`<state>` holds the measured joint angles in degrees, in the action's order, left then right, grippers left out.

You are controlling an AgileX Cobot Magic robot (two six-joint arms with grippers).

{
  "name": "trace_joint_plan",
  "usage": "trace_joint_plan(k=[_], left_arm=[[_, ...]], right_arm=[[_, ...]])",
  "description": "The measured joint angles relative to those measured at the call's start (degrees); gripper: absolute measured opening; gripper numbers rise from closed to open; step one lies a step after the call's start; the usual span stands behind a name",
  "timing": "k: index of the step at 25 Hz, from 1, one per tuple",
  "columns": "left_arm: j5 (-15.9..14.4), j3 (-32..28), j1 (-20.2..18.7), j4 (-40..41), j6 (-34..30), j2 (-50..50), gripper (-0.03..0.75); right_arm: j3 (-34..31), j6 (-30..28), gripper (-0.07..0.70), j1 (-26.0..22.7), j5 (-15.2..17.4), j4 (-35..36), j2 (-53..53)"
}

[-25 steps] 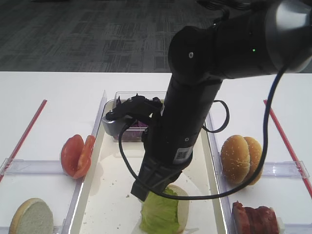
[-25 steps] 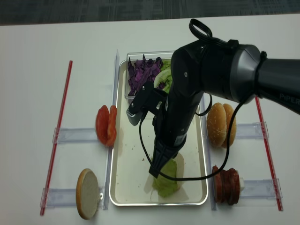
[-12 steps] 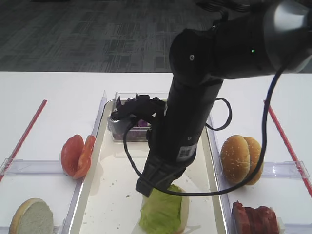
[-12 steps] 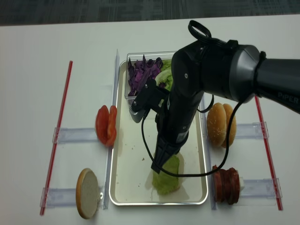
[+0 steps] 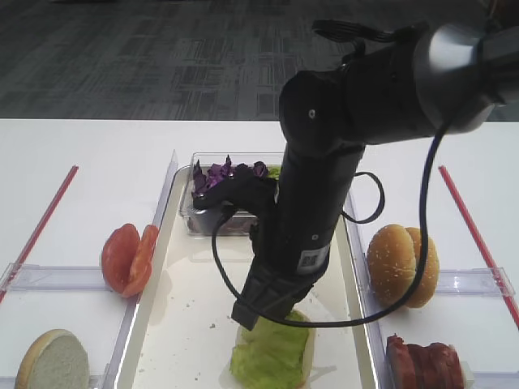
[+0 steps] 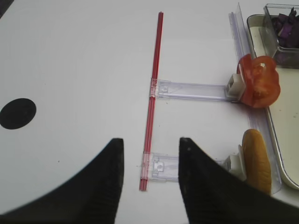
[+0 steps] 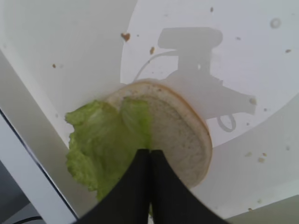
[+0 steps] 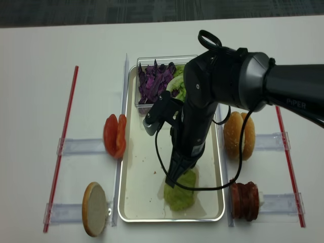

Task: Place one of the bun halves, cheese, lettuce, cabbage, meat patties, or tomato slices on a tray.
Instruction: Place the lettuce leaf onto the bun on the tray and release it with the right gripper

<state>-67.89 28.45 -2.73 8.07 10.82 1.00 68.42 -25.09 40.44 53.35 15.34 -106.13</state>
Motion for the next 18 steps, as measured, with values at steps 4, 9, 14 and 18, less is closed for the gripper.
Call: trace_joint_plan(k=[4, 9, 14, 18], left_arm=[[0.00, 0.00, 0.00, 0.00, 0.00, 0.00, 0.271], [0.00, 0.00, 0.00, 0.00, 0.00, 0.00, 0.271], [0.00, 0.00, 0.00, 0.00, 0.00, 0.00, 0.271], [0.00, 0.00, 0.00, 0.00, 0.00, 0.00, 0.271]], right_arm=[[0.00, 1.37, 0.027, -1.30, -0.30, -1.46, 0.00], [0.00, 2.16, 0.027, -2.04, -0.44, -1.97, -0.63], [0.00, 2.38, 0.027, -2.32, -0.75, -1.97, -1.75], [0.00, 2.45, 0.027, -2.32, -1.51, -1.97, -1.96]])
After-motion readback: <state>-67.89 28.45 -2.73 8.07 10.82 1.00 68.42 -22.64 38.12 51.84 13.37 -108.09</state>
